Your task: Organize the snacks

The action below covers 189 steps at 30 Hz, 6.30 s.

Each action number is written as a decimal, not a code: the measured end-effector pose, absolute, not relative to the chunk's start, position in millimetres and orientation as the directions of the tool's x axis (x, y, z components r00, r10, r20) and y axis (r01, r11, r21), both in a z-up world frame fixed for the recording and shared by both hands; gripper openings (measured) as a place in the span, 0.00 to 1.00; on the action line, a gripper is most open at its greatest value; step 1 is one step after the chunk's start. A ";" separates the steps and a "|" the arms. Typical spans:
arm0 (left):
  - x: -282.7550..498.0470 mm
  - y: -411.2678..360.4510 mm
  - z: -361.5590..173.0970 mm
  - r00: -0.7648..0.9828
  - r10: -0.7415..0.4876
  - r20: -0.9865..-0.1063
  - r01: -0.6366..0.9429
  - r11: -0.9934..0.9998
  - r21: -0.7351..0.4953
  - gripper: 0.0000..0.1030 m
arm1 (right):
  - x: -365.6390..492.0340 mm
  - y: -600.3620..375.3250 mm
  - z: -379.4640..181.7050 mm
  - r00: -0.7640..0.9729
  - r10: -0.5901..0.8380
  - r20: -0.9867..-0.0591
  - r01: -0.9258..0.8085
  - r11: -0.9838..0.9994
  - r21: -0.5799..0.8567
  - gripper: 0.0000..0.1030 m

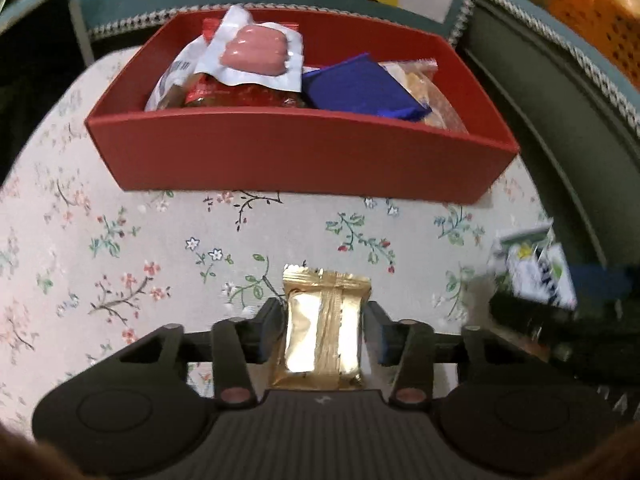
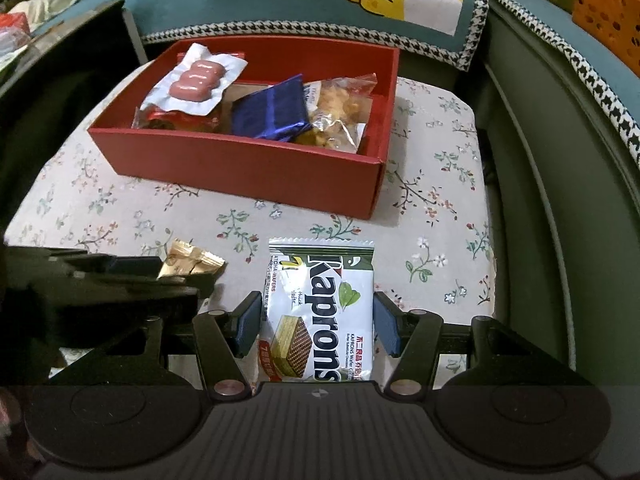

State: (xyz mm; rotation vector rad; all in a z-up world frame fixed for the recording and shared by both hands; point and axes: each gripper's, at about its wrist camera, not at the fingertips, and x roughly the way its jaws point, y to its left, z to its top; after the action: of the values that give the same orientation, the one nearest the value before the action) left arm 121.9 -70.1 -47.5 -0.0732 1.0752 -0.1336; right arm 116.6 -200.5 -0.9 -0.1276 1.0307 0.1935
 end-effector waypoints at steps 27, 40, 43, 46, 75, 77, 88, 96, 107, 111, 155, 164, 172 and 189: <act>119.5 -45.9 24.6 0.595 -0.233 -0.769 0.092 0.970 -0.223 0.79 | 126.5 -196.0 30.9 0.584 0.127 -0.801 -0.203 0.979 0.007 0.64; 165.4 -40.7 52.2 0.656 -0.232 -0.718 0.085 0.968 -0.236 0.79 | 163.6 -193.3 59.9 0.650 0.160 -0.743 -0.174 0.983 0.060 0.64; 178.3 -37.7 53.5 0.663 -0.228 -0.713 0.075 0.968 -0.240 0.79 | 177.0 -191.6 62.7 0.657 0.157 -0.737 -0.169 0.984 0.059 0.64; 191.5 -34.8 52.5 0.666 -0.222 -0.712 0.063 0.968 -0.243 0.79 | 190.1 -190.9 63.3 0.659 0.160 -0.735 -0.166 0.984 0.066 0.64; 260.0 -33.0 19.8 0.627 -0.189 -0.756 0.003 0.971 -0.241 0.78 | 260.2 -187.0 33.3 0.623 0.167 -0.764 -0.146 0.985 0.096 0.65; 260.6 -33.4 19.7 0.627 -0.187 -0.756 0.000 0.971 -0.240 0.78 | 261.3 -188.0 32.2 0.624 0.168 -0.763 -0.142 0.985 0.101 0.65; 259.5 -26.2 23.3 0.623 -0.206 -0.754 -0.019 0.960 -0.278 0.89 | 259.4 -192.5 36.9 0.637 0.171 -0.752 -0.134 0.985 0.111 0.66; 243.2 -22.6 34.8 0.642 -0.209 -0.738 -0.003 0.962 -0.274 0.93 | 248.1 -194.2 45.8 0.647 0.143 -0.749 -0.123 0.989 0.083 0.69; 207.7 -11.7 36.0 0.636 -0.195 -0.747 -0.006 0.966 -0.258 0.95 | 215.7 -190.2 46.2 0.632 0.124 -0.765 -0.127 0.990 0.055 0.73; 188.9 -7.9 38.1 0.634 -0.200 -0.747 -0.005 0.965 -0.263 1.00 | 199.1 -188.3 48.6 0.632 0.124 -0.765 -0.125 0.990 0.057 0.76; 63.3 -7.0 20.3 0.605 -0.138 -0.785 0.066 0.990 -0.123 1.00 | 81.5 -166.2 45.4 0.629 0.138 -0.765 -0.149 0.987 0.055 0.83; 44.3 -2.5 14.5 0.593 -0.129 -0.795 0.055 0.991 -0.119 1.00 | 63.4 -164.0 40.1 0.615 0.142 -0.775 -0.155 0.986 0.058 0.83; 26.7 -1.1 14.1 0.596 -0.129 -0.792 0.061 0.991 -0.115 1.00 | 44.4 -164.4 34.4 0.599 0.136 -0.789 -0.150 0.987 0.056 0.84; 7.8 6.3 17.6 0.588 -0.154 -0.794 0.067 0.988 -0.142 1.00 | 18.3 -163.7 33.9 0.597 0.173 -0.783 -0.166 0.982 0.091 0.84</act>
State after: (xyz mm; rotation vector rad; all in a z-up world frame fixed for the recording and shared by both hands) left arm 7.8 6.3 17.6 -0.1002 0.9335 -0.1290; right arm 18.3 -163.7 33.9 0.0091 0.9097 0.1966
